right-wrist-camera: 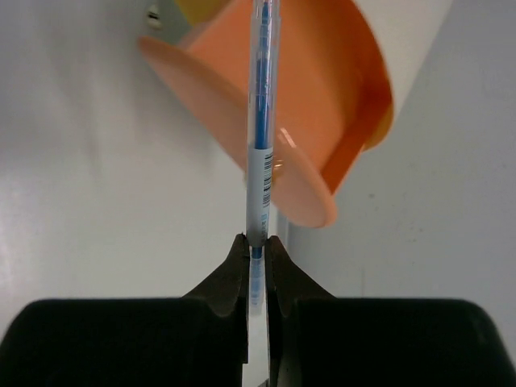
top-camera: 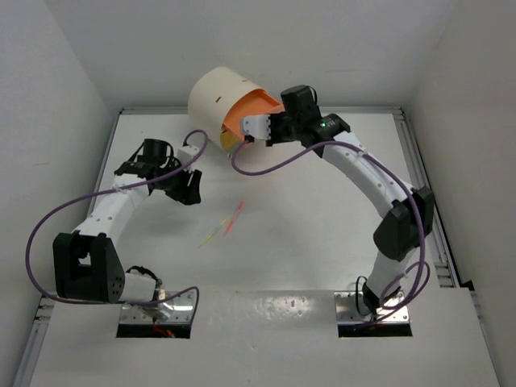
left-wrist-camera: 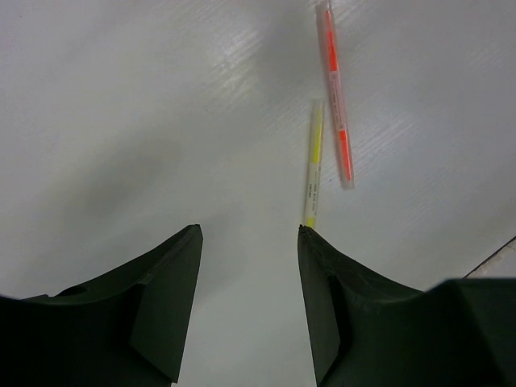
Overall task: Sort the stationery into containers
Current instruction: Pick up the pen from the center of the board, then place the pen in the drawer.
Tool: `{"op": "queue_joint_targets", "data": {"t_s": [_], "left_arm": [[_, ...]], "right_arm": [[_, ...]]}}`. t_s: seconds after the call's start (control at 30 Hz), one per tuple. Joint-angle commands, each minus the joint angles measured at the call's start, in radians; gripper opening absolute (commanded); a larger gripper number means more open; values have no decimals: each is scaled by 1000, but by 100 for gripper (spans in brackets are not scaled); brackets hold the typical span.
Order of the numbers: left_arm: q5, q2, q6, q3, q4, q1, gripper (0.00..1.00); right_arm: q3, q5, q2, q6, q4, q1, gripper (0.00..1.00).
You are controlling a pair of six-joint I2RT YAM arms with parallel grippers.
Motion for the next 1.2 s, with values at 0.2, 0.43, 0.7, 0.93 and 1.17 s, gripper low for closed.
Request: {"op": "queue_joint_targets", "data": {"t_s": [0.2, 0.43, 0.7, 0.93, 1.17], "left_arm": [[14, -18, -11, -8, 36, -7, 57], [28, -17, -19, -3, 39, -7, 57], [31, -20, -19, -5, 36, -7, 57], [28, -28, -17, -14, 39, -7, 57], [32, -28, -22, -12, 40, -5, 58]], "right_arm": [[214, -61, 137, -185, 145, -41, 0], [249, -78, 189, -203, 163, -46, 1], [292, -74, 243, -197, 171, -49, 7], [312, -49, 266, -193, 168, -47, 23], [304, -40, 253, -185, 186, -47, 38]]}}
